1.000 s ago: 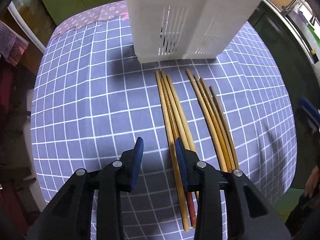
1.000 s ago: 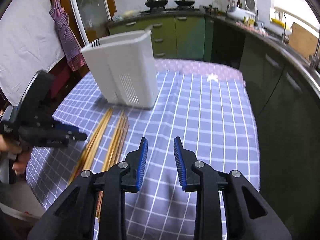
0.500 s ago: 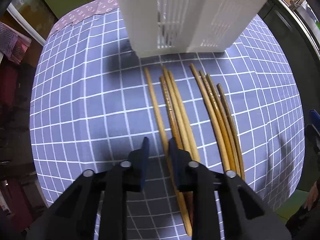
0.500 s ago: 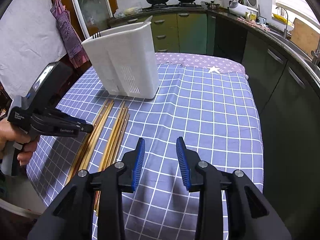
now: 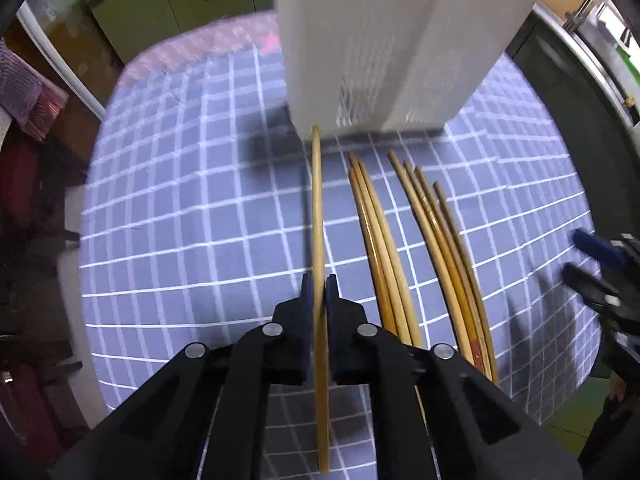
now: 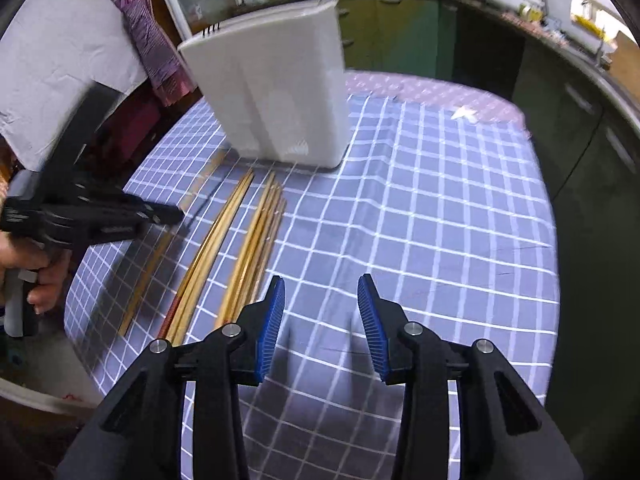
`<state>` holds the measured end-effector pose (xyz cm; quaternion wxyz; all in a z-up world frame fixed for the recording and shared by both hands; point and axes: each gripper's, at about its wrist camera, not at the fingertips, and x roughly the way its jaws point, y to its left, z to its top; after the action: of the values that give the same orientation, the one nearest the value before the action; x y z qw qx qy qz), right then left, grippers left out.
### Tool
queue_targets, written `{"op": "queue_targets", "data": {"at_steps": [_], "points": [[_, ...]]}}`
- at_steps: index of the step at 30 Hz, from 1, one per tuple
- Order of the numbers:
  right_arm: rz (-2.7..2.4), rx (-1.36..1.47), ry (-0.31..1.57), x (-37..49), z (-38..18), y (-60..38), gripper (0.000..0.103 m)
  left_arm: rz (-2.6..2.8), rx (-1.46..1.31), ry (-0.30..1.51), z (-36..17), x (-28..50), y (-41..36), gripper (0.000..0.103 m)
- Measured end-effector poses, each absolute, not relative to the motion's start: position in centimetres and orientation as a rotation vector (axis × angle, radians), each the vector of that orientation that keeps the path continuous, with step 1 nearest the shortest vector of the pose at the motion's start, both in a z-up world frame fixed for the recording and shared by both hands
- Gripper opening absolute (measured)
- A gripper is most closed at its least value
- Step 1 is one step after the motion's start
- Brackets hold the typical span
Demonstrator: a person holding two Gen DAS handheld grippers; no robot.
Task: Organize utensils
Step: 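Grasp a wooden chopstick with the left tool while the right tool grasps another chopstick, then lift the chopstick upright with the left tool while the right tool lifts its chopstick over the holder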
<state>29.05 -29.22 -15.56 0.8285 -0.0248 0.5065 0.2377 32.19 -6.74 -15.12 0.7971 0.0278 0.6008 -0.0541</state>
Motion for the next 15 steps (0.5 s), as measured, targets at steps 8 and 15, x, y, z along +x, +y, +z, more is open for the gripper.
{"op": "queue_targets", "data": {"at_steps": [8,15], "points": [[0.573,-0.053,1.233,32.4,-18.0,-24.8,0.009,-0.136,0.005,1.076,-10.4,27.5,-3.0,0.007],[0.551,-0.088,1.313,33.8,-19.5,-22.2,0.009,-0.164,-0.028,0.995,-8.5,24.4,-1.3,0.007]]}}
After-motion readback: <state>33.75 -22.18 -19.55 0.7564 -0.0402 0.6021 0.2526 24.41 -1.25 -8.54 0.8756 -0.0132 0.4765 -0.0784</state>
